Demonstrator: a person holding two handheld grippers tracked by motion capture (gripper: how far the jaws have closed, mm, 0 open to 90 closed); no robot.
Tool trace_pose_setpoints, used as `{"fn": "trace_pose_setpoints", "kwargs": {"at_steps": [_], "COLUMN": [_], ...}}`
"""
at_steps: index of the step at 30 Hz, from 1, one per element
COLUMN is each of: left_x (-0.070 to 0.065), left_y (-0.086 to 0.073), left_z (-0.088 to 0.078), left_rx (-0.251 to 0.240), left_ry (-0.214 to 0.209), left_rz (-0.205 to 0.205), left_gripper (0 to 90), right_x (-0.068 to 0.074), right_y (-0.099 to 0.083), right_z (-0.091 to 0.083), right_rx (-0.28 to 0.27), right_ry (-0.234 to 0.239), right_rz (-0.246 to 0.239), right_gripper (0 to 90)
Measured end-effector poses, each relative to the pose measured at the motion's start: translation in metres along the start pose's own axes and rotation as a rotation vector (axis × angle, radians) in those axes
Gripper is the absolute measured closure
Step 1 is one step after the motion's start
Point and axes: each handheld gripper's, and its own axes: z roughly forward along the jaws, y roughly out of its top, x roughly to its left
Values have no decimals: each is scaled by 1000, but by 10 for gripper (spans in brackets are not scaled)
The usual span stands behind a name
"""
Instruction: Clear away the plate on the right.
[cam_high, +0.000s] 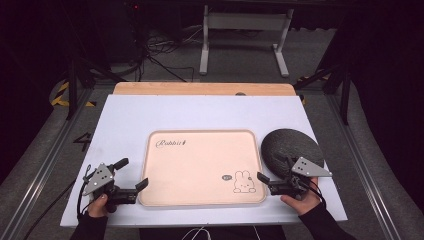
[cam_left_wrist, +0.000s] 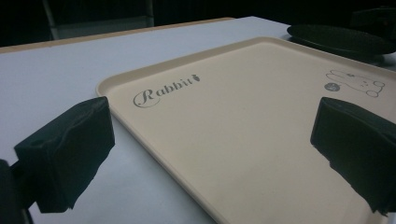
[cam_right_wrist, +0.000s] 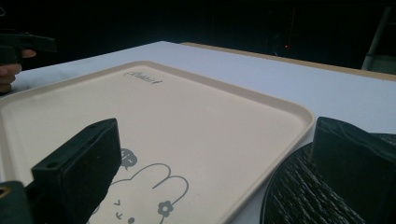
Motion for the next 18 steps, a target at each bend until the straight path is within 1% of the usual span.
{"fn": "trace_pose_setpoints", "kwargs": {"at_steps": [5, 11, 18], "left_x": [0, 0, 0], "left_y": [0, 0, 0], "left_z": [0, 0, 0], "left_rx": [-1, -1, -1], "left_ry": [2, 1, 0], "left_rz": [-4, -5, -7], "left_gripper": [4, 5, 5], "right_x": [-1, -1, -1], "right_y": [0, 0, 0], "right_z": [0, 0, 0], "right_rx": [-3, 2, -5], "right_ry": [0, 8, 5], "right_rz": [8, 5, 6], "right_gripper": [26, 26, 26]}}
